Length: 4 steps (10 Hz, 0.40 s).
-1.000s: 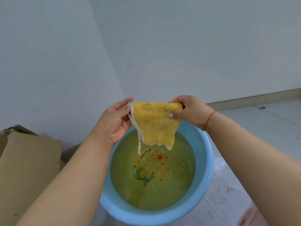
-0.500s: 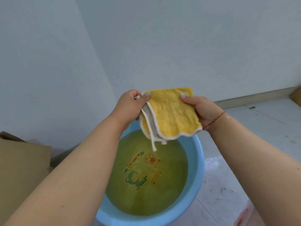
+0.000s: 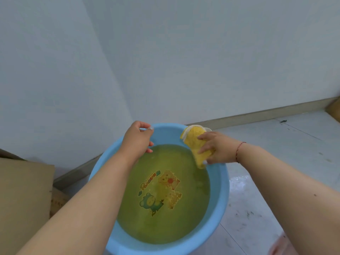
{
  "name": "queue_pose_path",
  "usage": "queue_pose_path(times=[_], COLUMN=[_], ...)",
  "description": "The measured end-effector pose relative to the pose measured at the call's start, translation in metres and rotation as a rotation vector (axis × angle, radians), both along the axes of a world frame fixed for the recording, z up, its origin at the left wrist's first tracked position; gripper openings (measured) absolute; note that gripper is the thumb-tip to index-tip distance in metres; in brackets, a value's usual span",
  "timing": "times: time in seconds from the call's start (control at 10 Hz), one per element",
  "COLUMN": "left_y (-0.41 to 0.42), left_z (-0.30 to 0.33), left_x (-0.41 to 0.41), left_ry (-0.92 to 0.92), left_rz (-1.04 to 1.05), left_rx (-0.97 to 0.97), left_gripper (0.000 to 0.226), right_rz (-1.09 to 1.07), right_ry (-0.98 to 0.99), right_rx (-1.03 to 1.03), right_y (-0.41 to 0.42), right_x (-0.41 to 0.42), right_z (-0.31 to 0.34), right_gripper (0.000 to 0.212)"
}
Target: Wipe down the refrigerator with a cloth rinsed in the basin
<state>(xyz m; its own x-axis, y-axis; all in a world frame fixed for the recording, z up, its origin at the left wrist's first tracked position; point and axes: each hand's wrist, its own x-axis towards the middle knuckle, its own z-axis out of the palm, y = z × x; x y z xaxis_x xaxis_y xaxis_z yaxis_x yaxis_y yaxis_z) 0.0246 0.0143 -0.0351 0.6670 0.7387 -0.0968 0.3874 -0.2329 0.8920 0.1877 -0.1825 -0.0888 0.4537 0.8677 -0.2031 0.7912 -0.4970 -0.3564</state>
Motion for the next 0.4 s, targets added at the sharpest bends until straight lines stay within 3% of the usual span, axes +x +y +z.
queue_pose_path(times=[0.1, 0.2, 0.3, 0.4], left_y=[0.003, 0.005, 0.008, 0.007], left_z=[-0.005, -0.012, -0.015, -0.015], left_x=[-0.006, -0.012, -0.022, -0.033], left_ry=[0.033, 0.095, 0.201, 0.324], left_rz=[-0.031, -0.083, -0.103, -0.099], left_rx=[-0.001, 0.024, 0.281, 0.685], left_gripper=[0.012, 0.007, 0.014, 0.02], right_rz=[-0.041, -0.072, -0.105, -0.111], right_ry=[0.046, -0.041, -0.178, -0.202], right_rx=[-0.024, 0.019, 0.275, 0.563], right_y=[-0.001, 0.006, 0.02, 0.043], right_x=[-0.001, -0.006, -0.022, -0.048], right_z=[0.002, 0.013, 0.027, 0.036], right_gripper=[0.041, 0.038, 0.033, 0.014])
